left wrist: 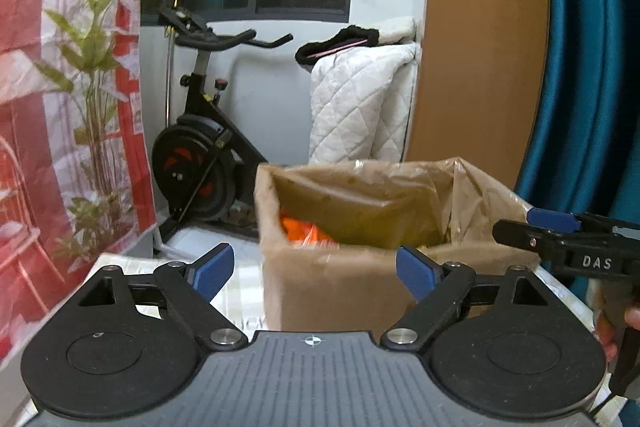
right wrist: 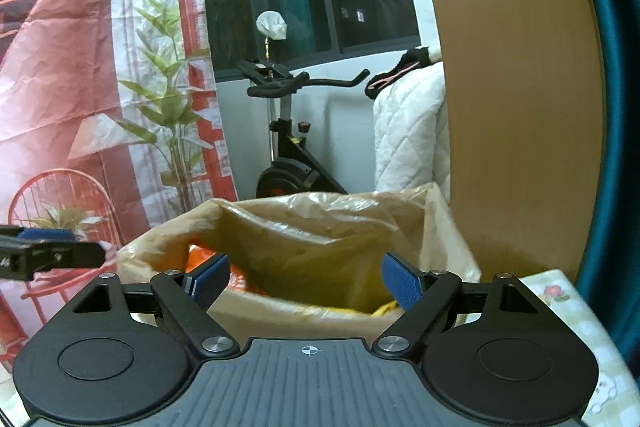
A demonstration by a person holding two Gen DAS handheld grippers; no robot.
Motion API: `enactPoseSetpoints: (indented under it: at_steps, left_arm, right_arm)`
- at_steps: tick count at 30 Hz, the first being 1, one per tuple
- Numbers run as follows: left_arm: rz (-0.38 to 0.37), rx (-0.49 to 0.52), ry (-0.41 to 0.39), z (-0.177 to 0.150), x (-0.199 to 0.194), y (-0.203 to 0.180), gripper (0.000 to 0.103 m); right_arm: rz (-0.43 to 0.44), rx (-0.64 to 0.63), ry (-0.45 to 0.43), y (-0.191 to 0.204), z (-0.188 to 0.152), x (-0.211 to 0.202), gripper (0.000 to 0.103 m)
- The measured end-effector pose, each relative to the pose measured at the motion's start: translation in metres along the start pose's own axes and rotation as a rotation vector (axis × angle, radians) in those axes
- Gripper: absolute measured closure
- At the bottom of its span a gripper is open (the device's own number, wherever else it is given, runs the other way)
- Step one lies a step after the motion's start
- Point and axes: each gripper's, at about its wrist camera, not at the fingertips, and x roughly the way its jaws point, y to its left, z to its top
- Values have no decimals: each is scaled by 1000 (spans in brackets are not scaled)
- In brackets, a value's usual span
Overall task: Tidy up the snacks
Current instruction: 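Move both open grippers back to the snack pile, then grasp the light green snack bag with both grippers together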
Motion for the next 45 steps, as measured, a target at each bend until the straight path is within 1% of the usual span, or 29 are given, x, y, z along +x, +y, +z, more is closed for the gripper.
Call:
enactPoseSetpoints:
  at_steps: [7,14,22,26,29,32,34,37,40,43,45]
  left_arm:
    - [32,-58,40,-29,-17,23,13]
    - [51,-107,112,-57,-21,46,13]
    - [83,-193,191,-87,-20,70,14]
    - [92,-222,220,-100,-21,81,14]
    - [86,-240,249,-110,-19,86,14]
    - [88,-249,269,-119,-14,86,14]
    - [84,-277,276,-123,-12,91,14]
    - [58,-303,276,-127,-10,95,15]
    - [21,-288,292,-130,-4,92,18]
    - [2,-273,313,-136,2,89,26]
    - [-10,-274,325,-141,6,90,46]
  right_arm:
    - [34,-13,22,29,-27,-12,23]
    - [66,-12,130,56,-62,-6,25]
    - [91,-13,246,73,-95,9,27]
    - [100,-8,296,80,-105,21,27]
    - [127,-20,332,90,-111,29,27]
    - [155,-52,359,103,-116,36,27]
    - [176,-78,378,111,-116,43,27]
    - [218,-128,405,124,-119,54,28]
    - [259,-170,433,132,-120,64,28]
    - [321,-188,463,138,-120,75,28]
    - [371,-177,494,138,-120,84,28]
